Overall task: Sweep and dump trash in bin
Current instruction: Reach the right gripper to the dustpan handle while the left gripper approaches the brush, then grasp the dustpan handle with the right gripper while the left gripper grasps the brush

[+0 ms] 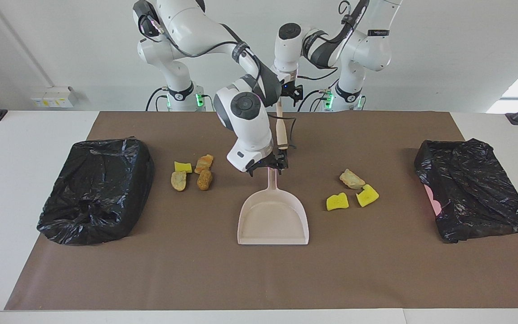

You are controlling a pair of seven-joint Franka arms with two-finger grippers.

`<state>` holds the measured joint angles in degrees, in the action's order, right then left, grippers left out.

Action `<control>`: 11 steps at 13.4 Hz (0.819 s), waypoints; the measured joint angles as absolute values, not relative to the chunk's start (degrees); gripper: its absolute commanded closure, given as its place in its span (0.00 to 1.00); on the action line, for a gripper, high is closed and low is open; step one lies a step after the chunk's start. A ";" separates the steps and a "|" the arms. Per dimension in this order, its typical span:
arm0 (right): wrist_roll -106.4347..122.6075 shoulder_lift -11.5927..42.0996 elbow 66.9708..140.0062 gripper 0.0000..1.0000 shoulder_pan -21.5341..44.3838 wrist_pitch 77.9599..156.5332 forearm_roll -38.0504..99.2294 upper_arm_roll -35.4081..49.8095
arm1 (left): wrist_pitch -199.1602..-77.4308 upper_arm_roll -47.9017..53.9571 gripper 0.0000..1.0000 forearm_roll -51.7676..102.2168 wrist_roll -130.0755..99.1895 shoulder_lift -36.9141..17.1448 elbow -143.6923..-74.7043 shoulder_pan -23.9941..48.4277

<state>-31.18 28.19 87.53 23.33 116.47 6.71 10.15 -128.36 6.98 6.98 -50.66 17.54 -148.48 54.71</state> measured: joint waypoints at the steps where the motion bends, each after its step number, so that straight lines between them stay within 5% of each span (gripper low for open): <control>1: -31.70 29.27 87.57 0.06 24.27 117.65 6.57 10.11 | -129.78 6.95 0.00 6.98 -50.71 16.21 -148.51 54.78; 2: -31.95 29.99 87.62 0.25 24.79 118.29 6.27 10.09 | -130.79 6.85 0.00 6.98 -50.71 15.11 -148.53 54.78; 4: -31.97 30.38 88.44 0.26 24.93 119.21 5.36 10.01 | -132.00 6.74 0.08 6.98 -50.71 13.93 -148.59 54.78; 6: -31.97 30.38 89.86 0.41 24.93 120.48 5.23 9.93 | -132.02 6.74 0.82 6.98 -50.57 13.75 -148.65 54.79; 7: -31.97 30.37 90.32 0.52 24.93 120.50 5.22 9.93 | -132.01 6.74 1.00 6.98 -50.38 13.75 -148.67 54.80; 11: -31.97 30.08 90.84 0.52 24.93 120.50 5.21 9.93 | -129.11 6.67 1.00 6.98 -46.92 13.78 -148.63 54.81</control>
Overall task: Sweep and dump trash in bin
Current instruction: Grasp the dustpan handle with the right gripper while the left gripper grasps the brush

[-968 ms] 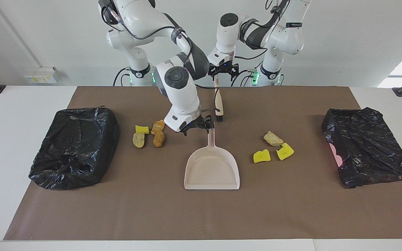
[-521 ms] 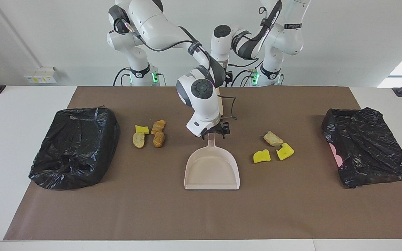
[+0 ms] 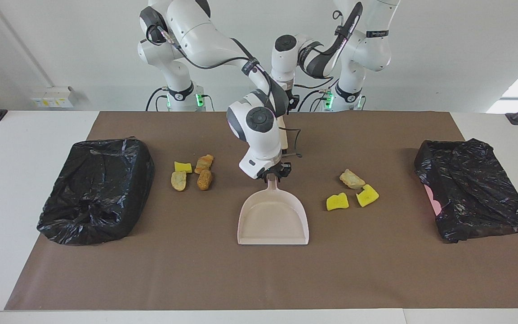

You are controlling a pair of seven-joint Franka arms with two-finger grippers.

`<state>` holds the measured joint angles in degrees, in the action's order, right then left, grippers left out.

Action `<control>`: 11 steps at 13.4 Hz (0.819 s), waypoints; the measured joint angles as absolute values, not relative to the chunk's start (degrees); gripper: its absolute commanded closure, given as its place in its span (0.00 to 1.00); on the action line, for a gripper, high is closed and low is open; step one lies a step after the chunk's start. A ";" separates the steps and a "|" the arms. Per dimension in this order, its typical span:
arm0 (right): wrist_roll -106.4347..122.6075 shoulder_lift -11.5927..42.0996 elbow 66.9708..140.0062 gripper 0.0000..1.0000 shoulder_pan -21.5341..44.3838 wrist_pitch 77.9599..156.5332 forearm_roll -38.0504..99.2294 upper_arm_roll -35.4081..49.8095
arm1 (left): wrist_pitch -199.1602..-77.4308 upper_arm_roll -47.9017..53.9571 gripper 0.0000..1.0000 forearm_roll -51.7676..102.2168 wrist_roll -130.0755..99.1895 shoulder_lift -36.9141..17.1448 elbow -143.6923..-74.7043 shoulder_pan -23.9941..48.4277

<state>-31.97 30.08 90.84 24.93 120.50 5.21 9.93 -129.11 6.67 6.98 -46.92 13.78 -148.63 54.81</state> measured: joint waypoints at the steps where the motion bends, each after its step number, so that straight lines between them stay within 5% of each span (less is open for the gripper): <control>1: -31.97 29.98 90.85 0.52 24.93 120.50 5.21 9.93 | -127.53 6.52 1.00 6.99 -45.63 13.91 -148.43 54.80; 4: -31.97 29.73 90.85 0.57 24.92 120.49 5.21 9.93 | -123.58 5.66 1.00 6.98 -43.34 14.57 -147.21 54.18; 8: -31.98 28.89 90.85 1.00 24.91 119.60 5.17 9.89 | -113.42 4.86 1.00 6.98 -37.47 17.38 -144.14 47.04; 11: -31.63 27.53 90.87 1.00 24.76 116.74 5.01 9.86 | -106.69 4.51 1.00 6.89 -30.29 21.51 -142.49 36.09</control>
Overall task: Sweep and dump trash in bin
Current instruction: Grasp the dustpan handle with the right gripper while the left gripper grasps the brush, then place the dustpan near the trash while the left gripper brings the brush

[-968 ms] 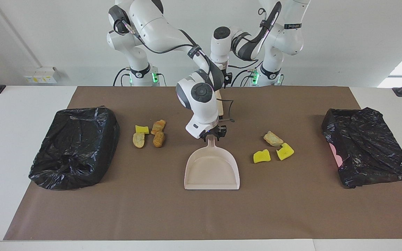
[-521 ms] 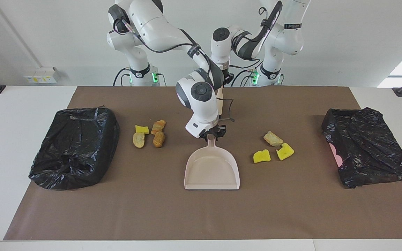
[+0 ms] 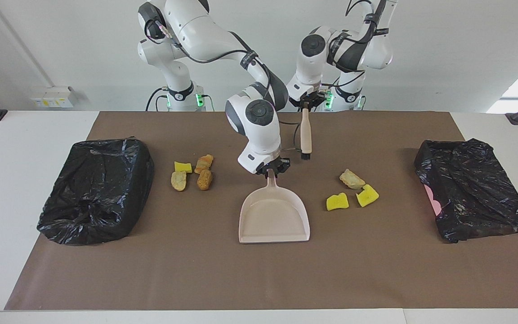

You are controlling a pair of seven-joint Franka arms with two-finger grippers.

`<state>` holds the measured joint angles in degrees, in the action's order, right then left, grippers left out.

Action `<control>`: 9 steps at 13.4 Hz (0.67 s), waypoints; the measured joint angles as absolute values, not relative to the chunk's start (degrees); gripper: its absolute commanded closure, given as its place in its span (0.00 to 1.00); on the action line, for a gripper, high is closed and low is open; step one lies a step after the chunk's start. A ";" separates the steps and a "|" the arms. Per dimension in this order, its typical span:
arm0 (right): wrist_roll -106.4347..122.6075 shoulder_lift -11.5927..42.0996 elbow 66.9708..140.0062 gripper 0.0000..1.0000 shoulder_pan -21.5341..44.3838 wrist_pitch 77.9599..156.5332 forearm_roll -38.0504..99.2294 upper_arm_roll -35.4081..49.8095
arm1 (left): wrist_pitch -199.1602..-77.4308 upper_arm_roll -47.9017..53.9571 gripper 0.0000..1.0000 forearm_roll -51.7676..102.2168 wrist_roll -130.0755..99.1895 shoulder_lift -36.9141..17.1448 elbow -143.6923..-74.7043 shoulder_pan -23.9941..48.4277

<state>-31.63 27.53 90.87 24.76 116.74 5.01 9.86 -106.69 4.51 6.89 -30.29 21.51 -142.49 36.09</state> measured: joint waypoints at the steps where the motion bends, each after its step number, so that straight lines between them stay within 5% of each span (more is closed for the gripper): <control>1: -30.04 26.87 90.86 1.00 24.29 116.20 4.87 9.85 | -104.50 4.41 1.00 6.66 -26.91 22.56 -141.56 31.73; 5: -9.04 23.24 90.85 1.00 18.47 110.23 4.94 9.74 | -102.37 4.24 1.00 2.95 -16.05 22.61 -137.53 16.30; 9: 5.74 22.23 90.93 1.00 14.76 106.12 4.96 9.73 | -104.12 4.19 1.00 0.61 -11.66 14.31 -127.94 4.23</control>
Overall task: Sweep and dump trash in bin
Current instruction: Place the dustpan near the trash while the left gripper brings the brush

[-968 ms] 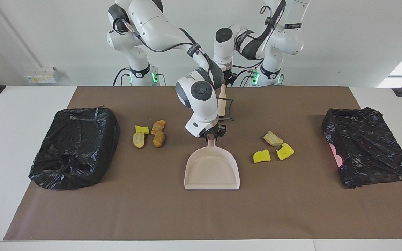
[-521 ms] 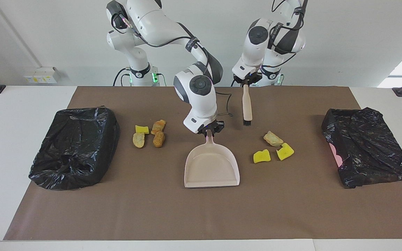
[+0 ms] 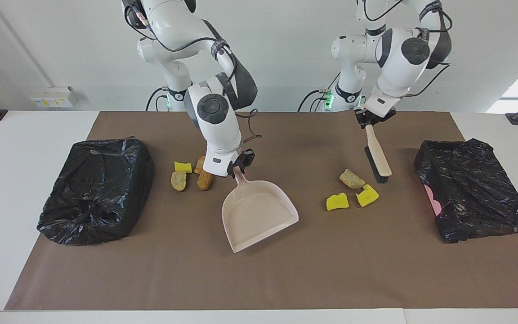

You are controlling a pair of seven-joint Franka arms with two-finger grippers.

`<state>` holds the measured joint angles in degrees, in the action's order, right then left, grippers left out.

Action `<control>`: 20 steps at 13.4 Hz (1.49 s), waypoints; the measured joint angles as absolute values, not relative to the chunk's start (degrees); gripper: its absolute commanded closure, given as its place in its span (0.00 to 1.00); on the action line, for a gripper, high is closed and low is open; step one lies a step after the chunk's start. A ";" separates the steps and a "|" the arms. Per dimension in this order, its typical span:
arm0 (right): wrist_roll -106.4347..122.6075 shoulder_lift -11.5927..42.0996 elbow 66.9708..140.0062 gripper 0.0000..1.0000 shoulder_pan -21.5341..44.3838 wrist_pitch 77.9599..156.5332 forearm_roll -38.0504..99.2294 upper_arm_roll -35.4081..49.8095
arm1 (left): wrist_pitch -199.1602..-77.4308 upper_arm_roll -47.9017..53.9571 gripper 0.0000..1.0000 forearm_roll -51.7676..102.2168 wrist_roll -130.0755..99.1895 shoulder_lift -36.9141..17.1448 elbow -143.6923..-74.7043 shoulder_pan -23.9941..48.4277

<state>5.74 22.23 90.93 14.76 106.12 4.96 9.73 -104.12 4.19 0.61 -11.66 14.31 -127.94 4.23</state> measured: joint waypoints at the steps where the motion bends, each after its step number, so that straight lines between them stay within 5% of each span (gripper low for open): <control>1: 8.14 22.23 90.99 1.00 14.70 105.55 4.95 9.74 | -104.20 4.17 1.00 -0.48 -10.80 11.47 -125.00 2.38; 7: 32.93 22.17 91.61 1.00 15.01 105.42 0.40 9.95 | -111.46 4.22 1.00 -5.00 -10.29 -3.24 -118.47 -1.17; 20: 39.68 15.36 106.41 1.00 20.19 108.73 -5.92 9.99 | -129.95 6.29 1.00 -3.08 -13.17 -5.06 -127.86 10.85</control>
